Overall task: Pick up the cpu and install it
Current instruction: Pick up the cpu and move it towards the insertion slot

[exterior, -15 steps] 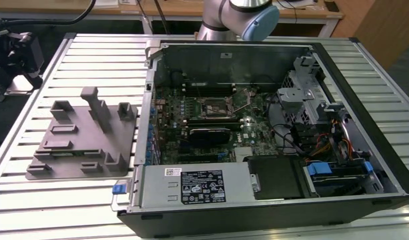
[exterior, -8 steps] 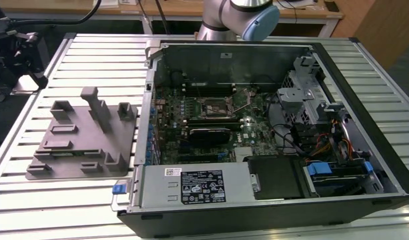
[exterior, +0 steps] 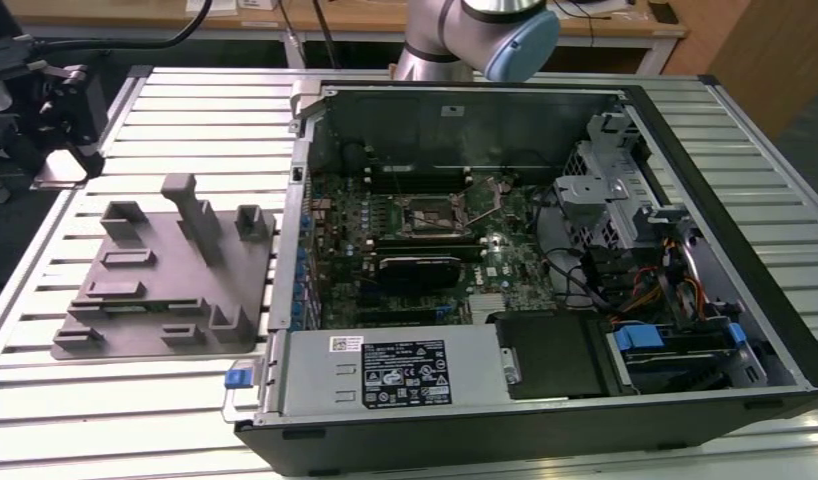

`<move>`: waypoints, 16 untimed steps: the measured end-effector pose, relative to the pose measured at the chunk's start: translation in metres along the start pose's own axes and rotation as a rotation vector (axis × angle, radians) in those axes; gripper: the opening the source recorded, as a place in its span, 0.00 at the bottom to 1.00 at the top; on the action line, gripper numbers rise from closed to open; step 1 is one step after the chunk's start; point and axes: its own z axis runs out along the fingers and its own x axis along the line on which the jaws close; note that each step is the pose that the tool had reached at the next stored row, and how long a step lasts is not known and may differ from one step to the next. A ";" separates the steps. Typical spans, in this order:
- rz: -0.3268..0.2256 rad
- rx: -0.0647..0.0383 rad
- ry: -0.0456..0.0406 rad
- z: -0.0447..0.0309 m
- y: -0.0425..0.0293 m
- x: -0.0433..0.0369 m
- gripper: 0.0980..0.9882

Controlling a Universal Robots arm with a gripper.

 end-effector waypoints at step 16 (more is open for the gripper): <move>0.000 0.000 0.0001 0.0004 0.0002 -0.0148 0.50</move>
